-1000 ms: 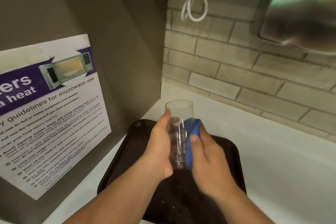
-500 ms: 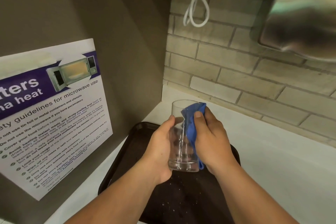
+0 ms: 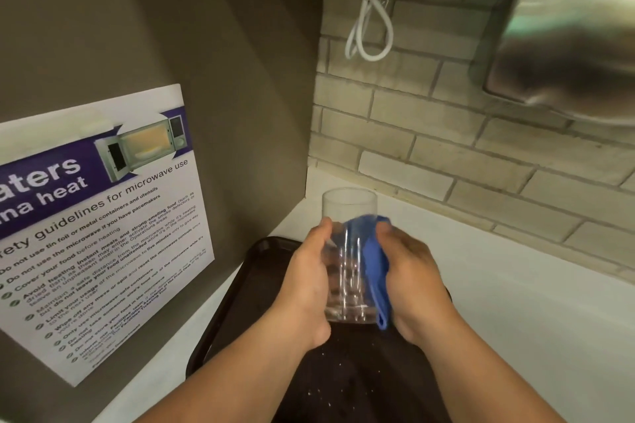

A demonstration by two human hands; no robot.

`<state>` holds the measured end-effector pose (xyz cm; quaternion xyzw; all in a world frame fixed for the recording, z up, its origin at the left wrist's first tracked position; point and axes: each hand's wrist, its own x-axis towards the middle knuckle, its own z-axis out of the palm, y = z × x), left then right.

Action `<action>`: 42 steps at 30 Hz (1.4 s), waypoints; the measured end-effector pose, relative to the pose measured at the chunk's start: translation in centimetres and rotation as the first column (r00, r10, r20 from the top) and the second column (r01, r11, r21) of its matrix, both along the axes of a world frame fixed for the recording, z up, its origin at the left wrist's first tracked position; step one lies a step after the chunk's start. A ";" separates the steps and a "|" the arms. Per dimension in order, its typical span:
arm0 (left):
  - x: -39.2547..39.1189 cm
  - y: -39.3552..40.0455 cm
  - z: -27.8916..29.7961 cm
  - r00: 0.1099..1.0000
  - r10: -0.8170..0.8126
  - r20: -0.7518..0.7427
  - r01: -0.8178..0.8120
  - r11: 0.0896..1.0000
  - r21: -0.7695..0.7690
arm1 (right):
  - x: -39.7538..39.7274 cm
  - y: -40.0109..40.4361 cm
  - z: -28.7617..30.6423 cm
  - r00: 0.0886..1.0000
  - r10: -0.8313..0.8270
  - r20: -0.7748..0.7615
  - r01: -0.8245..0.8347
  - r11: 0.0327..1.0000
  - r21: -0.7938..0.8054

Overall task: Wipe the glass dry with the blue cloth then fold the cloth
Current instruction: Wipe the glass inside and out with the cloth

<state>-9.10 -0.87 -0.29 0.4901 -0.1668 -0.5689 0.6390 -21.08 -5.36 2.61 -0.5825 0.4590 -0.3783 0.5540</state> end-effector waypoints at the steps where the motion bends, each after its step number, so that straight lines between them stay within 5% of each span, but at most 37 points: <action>1: 0.2 -0.2 0.3 1.000 0.014 0.006 -0.014 1.000 -0.008 | -0.2 0.9 -0.3 0.994 0.071 -0.086 -0.077 0.995 -0.066; 4: 0.5 -0.4 0.4 0.998 -0.008 0.055 0.010 0.999 -0.037 | 0.2 3.7 -1.7 0.897 0.078 -0.435 -0.246 0.905 -0.346; 8: -0.6 0.0 -0.3 0.997 0.000 0.081 0.006 0.997 -0.075 | 1.4 2.4 -0.4 0.947 -0.123 -0.296 -0.044 0.864 -0.501; 12: -0.7 0.5 0.0 0.998 -0.047 0.030 0.050 0.993 -0.105 | 1.2 -0.7 1.2 0.984 -0.139 -0.114 0.103 0.956 -0.276; 19: 0.1 0.6 0.0 0.979 -0.165 -0.122 0.156 0.984 -0.082 | 1.3 -1.0 0.7 0.986 -0.136 -0.098 0.104 0.956 -0.273; 23: 0.1 0.3 -0.4 0.986 -0.134 -0.096 0.133 0.991 -0.021 | 0.4 -1.0 0.5 0.994 -0.093 -0.065 0.086 0.991 -0.100; 27: 0.1 -0.4 0.1 0.998 -0.051 -0.021 0.052 0.994 0.099 | -0.3 2.4 -2.0 0.915 0.088 -0.394 -0.192 0.954 -0.232; 29: 0.1 -0.4 -0.1 0.999 -0.028 0.047 0.024 0.997 0.076 | 0.6 4.1 -2.8 0.828 0.014 -0.561 -0.260 0.896 -0.360; 32: 0.2 -0.1 -0.5 0.998 -0.051 0.031 0.048 0.996 0.072 | 1.1 3.5 -1.7 0.879 -0.077 -0.471 -0.181 0.859 -0.478; 37: 0.8 0.2 -0.3 0.988 -0.091 -0.122 0.089 0.996 -0.014 | 1.0 1.3 0.5 0.955 -0.024 -0.297 -0.117 0.887 -0.448; 42: 1.5 -0.2 -0.8 0.986 -0.058 -0.155 0.064 0.997 0.031 | 0.5 2.1 -0.8 0.913 0.142 -0.383 -0.269 0.914 -0.303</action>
